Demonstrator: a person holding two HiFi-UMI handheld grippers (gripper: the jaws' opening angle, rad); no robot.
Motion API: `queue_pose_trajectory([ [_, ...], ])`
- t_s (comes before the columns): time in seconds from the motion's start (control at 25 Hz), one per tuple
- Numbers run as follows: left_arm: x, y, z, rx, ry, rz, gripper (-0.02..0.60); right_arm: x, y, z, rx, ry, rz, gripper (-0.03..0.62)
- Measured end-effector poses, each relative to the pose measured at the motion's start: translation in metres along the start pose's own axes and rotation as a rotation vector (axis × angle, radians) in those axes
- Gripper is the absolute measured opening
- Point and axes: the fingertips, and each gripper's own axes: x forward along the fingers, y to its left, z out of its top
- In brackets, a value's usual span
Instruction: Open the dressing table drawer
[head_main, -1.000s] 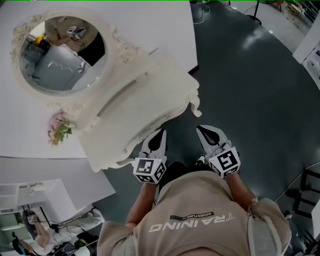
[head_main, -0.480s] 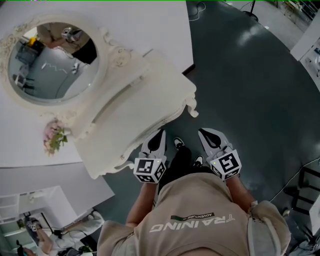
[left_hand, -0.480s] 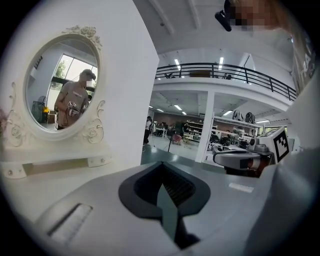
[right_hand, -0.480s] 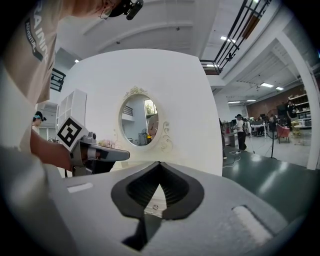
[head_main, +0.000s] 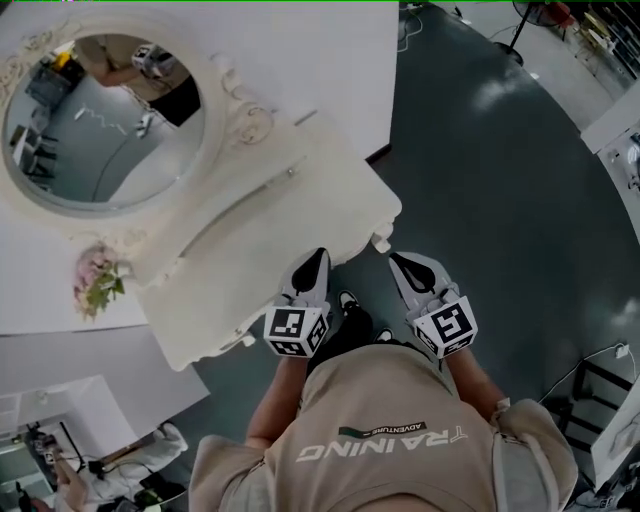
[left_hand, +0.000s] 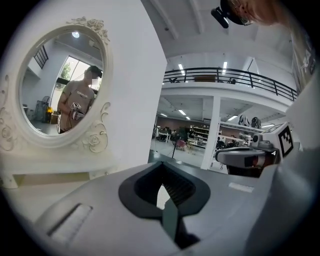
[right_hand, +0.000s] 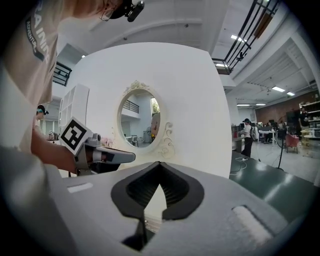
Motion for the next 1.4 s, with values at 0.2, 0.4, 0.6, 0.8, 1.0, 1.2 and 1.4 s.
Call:
queue_pose_trajectory([
  [0.2,0.014,0.048,0.008,-0.022,-0.007,0.056,0.018,0.044,-0.003,0.018,-0.044,0.013,0.034,0.003],
  [0.4,0.032,0.082,0.018,-0.033,-0.037,0.071,0.018,0.081,-0.008,0.029,-0.084,0.029,0.051,0.003],
  [0.6,0.040,0.111,0.022,-0.048,-0.028,0.076,0.018,0.117,-0.008,0.034,-0.067,0.046,0.066,0.003],
  [0.8,0.044,0.133,0.026,-0.050,-0.034,0.102,0.018,0.148,-0.007,0.048,-0.092,0.029,0.098,0.003],
  [1.0,0.047,0.142,0.023,-0.077,-0.014,0.154,0.018,0.163,-0.014,0.052,-0.093,0.047,0.123,0.003],
  [1.2,0.057,0.148,0.023,-0.098,0.007,0.190,0.018,0.180,-0.030,0.047,-0.073,0.074,0.155,0.003],
  [1.4,0.075,0.154,0.018,-0.130,0.033,0.269,0.018,0.203,-0.048,0.039,-0.058,0.098,0.248,0.003],
])
